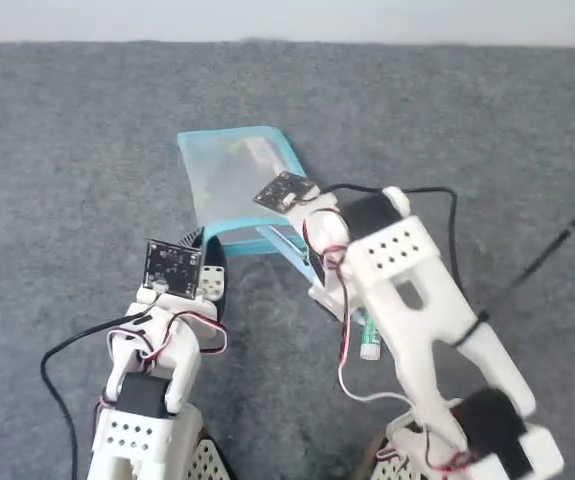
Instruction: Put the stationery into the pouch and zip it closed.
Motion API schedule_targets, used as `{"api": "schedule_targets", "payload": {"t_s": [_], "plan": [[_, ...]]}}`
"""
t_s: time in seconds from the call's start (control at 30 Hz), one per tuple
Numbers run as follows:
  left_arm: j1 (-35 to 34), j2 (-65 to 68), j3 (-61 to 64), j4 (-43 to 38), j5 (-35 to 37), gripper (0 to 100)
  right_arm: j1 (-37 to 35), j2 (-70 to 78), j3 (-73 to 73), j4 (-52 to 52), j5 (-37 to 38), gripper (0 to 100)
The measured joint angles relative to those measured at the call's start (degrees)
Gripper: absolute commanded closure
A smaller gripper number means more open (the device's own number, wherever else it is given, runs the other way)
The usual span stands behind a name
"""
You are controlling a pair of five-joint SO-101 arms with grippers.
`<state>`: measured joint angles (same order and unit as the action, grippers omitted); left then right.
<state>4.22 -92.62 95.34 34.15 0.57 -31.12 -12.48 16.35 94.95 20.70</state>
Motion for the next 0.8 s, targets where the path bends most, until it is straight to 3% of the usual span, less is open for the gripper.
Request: {"api": "schedule_targets", "payload": {"t_s": [0.23,0.8], "plan": [[4.5,0.0,0.0,1.9,0.0,99,-0.1,11.2,-9.2,0.0,-2.4,99.3],[5.2,0.0,0.0,1.9,0.0,99,1.1,32.8,-33.8,1.6,-5.1,99.3]]}}
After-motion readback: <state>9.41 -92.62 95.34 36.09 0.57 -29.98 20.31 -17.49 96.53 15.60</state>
